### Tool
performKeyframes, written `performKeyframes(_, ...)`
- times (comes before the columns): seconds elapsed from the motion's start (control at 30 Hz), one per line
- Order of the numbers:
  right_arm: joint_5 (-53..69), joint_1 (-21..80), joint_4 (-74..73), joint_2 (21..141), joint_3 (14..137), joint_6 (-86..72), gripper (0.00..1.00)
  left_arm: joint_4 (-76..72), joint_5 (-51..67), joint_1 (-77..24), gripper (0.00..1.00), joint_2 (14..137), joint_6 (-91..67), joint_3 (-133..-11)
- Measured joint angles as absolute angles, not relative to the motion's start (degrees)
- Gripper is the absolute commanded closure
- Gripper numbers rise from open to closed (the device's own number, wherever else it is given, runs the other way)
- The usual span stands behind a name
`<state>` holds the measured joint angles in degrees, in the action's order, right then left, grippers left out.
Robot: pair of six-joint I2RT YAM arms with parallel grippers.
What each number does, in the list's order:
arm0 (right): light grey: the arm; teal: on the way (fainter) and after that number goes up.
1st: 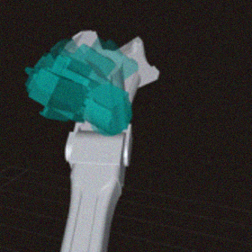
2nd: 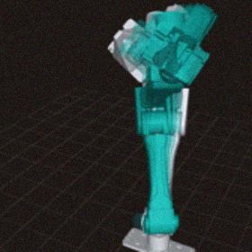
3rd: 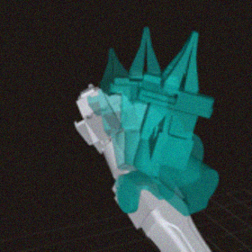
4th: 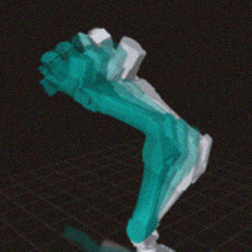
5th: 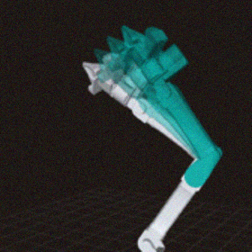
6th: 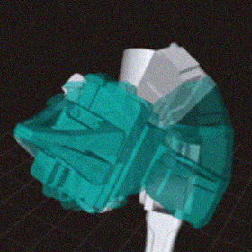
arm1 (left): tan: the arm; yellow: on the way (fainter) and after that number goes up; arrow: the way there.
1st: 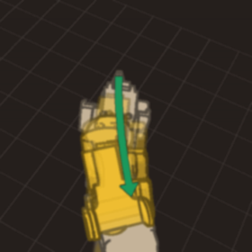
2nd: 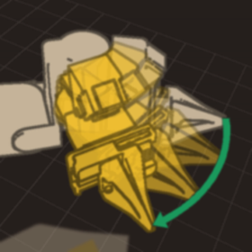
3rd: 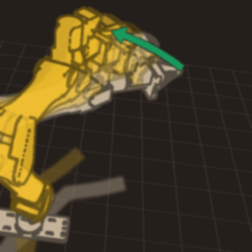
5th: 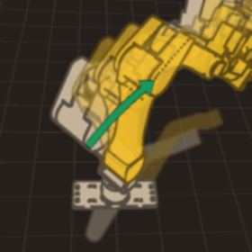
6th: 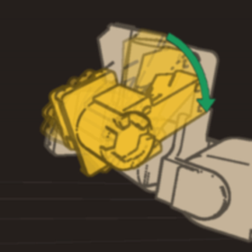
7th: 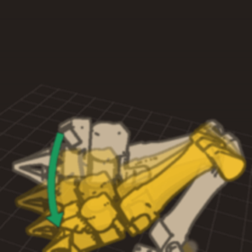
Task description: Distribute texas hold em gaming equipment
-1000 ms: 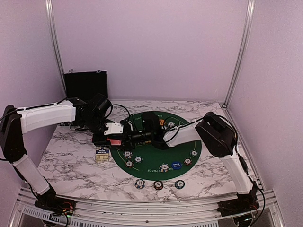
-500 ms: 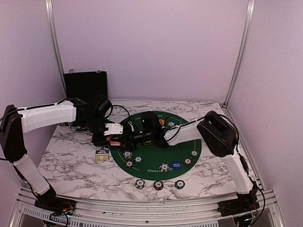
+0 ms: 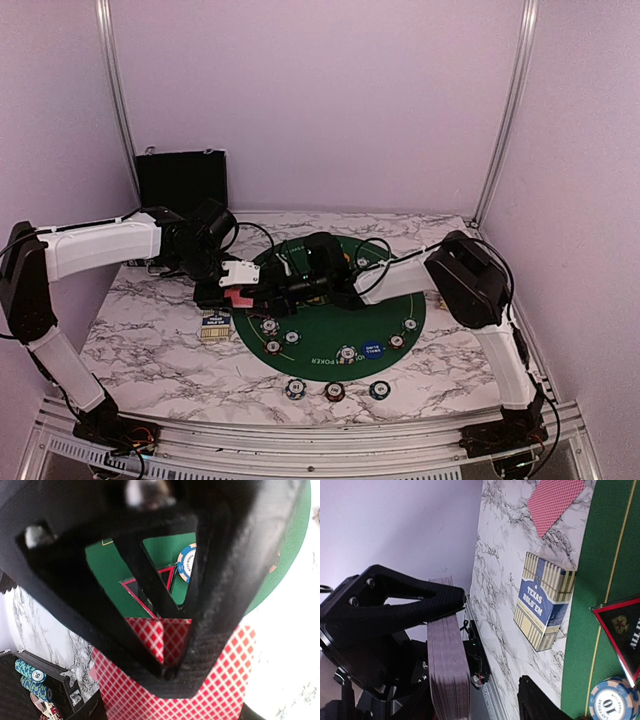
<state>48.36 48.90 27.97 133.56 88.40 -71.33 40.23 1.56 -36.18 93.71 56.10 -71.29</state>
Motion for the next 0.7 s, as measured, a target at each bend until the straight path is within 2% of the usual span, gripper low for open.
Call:
performKeyframes(0.17,48.1,49.0,27.7,133.4,88.3,-71.9,0.35,40.2,1.5,-36.2,0.71,93.7,55.6,-71.3)
performKeyframes(0.4,48.1,50.0,28.9,135.5,91.2,-74.2,0.36,40.2,1.8,-36.2,0.71,93.7,55.0,-71.4)
performKeyframes(0.53,48.1,50.6,29.5,136.3,91.8,-75.2,0.38,40.2,1.8,-36.2,0.71,93.7,55.0,-71.4)
performKeyframes(0.7,48.0,50.5,28.4,136.3,92.0,-74.0,0.47,40.2,1.7,-36.2,0.71,93.7,54.8,-71.4)
